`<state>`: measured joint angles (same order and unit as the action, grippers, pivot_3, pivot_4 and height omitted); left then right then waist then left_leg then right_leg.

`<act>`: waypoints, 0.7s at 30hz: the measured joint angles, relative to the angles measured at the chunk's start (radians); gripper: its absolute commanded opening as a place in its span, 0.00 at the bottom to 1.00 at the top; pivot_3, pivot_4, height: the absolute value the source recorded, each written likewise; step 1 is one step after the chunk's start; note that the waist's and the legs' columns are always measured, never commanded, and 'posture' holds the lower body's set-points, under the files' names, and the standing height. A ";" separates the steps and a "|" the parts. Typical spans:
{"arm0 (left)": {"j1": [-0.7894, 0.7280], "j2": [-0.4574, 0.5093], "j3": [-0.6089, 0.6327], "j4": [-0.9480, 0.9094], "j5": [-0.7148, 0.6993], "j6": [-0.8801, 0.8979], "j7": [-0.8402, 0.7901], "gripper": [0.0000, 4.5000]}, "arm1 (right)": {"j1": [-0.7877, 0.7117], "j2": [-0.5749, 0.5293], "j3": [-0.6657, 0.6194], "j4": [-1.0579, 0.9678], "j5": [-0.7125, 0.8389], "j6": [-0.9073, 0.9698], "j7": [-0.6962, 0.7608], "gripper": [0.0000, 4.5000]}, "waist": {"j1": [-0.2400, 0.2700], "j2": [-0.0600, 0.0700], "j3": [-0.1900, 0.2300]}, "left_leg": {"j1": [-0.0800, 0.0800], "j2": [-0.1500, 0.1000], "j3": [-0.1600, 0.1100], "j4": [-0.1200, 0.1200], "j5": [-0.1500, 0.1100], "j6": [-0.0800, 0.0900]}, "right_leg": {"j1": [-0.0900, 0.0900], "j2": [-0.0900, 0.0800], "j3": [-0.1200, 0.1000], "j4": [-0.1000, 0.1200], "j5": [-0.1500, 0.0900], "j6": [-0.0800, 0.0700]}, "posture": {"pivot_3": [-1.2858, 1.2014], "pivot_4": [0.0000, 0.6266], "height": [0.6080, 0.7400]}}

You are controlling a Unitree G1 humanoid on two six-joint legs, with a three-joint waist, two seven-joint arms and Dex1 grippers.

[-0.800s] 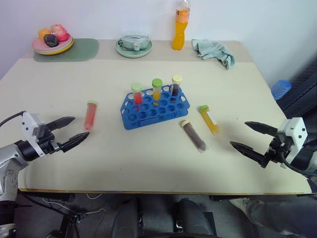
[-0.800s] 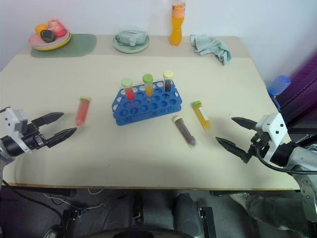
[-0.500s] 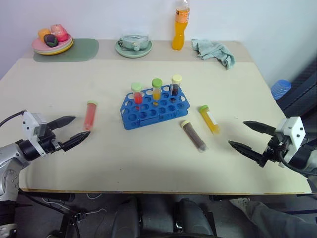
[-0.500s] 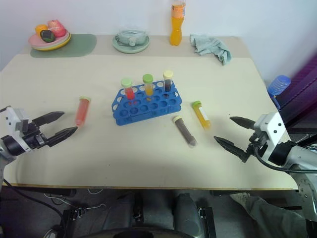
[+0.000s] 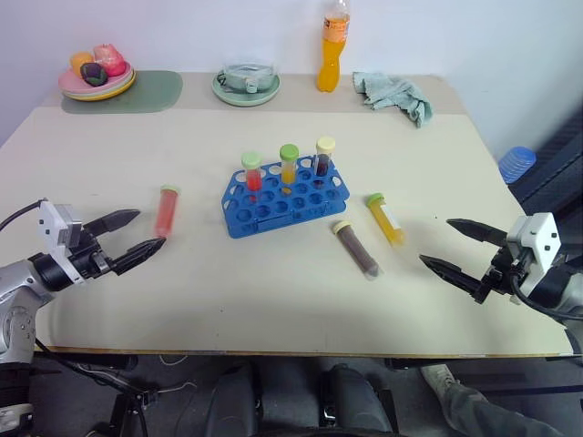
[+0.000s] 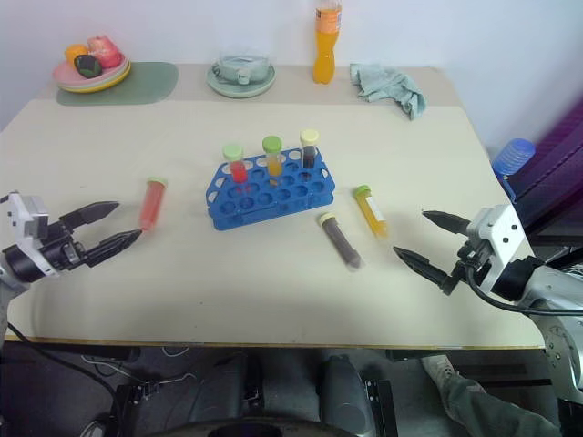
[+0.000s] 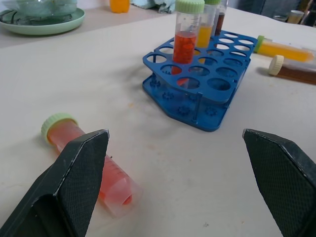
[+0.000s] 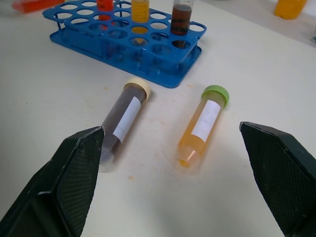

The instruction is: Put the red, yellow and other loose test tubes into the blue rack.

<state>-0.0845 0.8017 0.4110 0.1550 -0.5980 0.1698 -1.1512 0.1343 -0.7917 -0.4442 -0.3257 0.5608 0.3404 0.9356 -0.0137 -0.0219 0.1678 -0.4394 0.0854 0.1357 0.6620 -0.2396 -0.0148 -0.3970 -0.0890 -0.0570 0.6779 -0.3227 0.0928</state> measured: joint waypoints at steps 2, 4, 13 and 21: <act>-0.003 0.000 0.000 0.001 0.000 0.000 -0.002 0.99 | 0.001 0.000 0.000 0.017 -0.003 -0.020 0.009 1.00 | 0.000 0.000 0.000 | 0.000 0.000 0.000 0.000 0.000 0.000 | 0.000 0.000 0.000 0.000 0.000 0.000 | 0.52 0.24 1.00; -0.009 -0.001 0.000 0.001 0.000 0.000 -0.002 0.99 | 0.004 0.000 0.000 0.037 -0.009 -0.037 0.018 1.00 | 0.000 0.000 0.000 | 0.000 0.000 0.000 0.000 0.000 0.000 | 0.000 0.000 0.000 0.000 0.000 0.000 | 0.52 0.24 1.00; -0.084 -0.059 -0.007 -0.052 -0.139 0.107 -0.107 0.99 | -0.007 -0.018 0.006 -0.012 -0.036 0.090 -0.122 1.00 | -0.002 0.000 0.000 | 0.000 0.000 -0.001 0.001 0.003 -0.006 | 0.000 0.000 0.001 0.001 0.000 0.000 | 0.52 0.24 1.00; -0.205 -0.092 -0.147 -0.090 -0.143 0.147 -0.184 0.99 | -0.390 -0.081 0.154 -0.101 0.260 0.629 -0.267 1.00 | -0.001 0.000 0.000 | 0.000 0.000 -0.001 0.001 0.000 0.000 | -0.001 0.000 0.001 0.002 0.000 0.000 | 0.52 0.24 1.00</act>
<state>-0.2896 0.7095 0.2637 0.0649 -0.7413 0.3169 -1.3356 -0.2557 -0.8728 -0.2907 -0.4266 0.8206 0.9689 0.6685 -0.0150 -0.0217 0.1678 -0.4394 0.0856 0.1344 0.6629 -0.2394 -0.0150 -0.3979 -0.0888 -0.0557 0.6800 -0.3226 0.0926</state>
